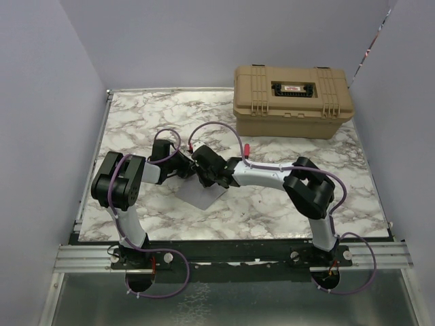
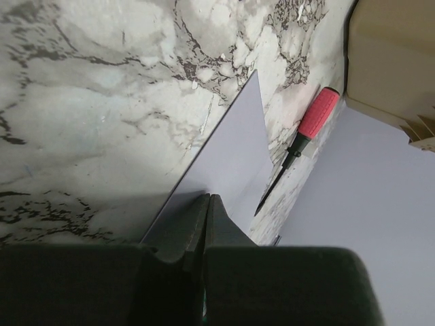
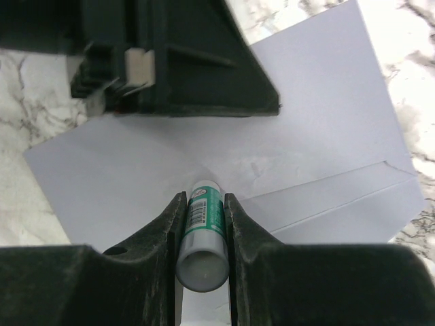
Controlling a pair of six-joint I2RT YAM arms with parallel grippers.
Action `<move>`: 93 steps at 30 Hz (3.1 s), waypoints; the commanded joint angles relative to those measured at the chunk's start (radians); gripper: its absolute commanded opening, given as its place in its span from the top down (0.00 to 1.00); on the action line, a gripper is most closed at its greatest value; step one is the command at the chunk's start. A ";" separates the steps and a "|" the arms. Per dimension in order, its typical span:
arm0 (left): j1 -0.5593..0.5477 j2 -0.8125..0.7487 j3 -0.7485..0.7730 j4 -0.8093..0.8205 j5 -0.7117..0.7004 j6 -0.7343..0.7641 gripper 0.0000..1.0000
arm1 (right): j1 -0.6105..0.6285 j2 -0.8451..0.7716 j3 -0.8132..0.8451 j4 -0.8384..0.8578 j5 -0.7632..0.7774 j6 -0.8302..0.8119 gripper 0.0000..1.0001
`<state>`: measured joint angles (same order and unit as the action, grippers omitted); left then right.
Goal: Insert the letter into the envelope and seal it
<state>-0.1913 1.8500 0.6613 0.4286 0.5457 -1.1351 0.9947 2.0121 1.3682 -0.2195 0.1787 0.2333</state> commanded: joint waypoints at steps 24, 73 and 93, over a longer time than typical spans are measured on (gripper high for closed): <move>0.016 0.118 -0.095 -0.273 -0.156 0.050 1.00 | 0.029 0.002 -0.084 -0.021 -0.156 -0.044 1.00; 0.025 0.149 -0.084 -0.266 -0.135 0.063 1.00 | -0.004 0.013 -0.029 -0.051 -0.139 -0.035 1.00; 0.026 0.150 -0.084 -0.265 -0.130 0.070 1.00 | -0.080 0.073 0.046 -0.154 0.119 0.035 1.00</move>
<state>-0.1711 1.8900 0.6533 0.4889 0.6086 -1.1595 0.9340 2.0468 1.4292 -0.2634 0.2207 0.2695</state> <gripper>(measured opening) 0.002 0.248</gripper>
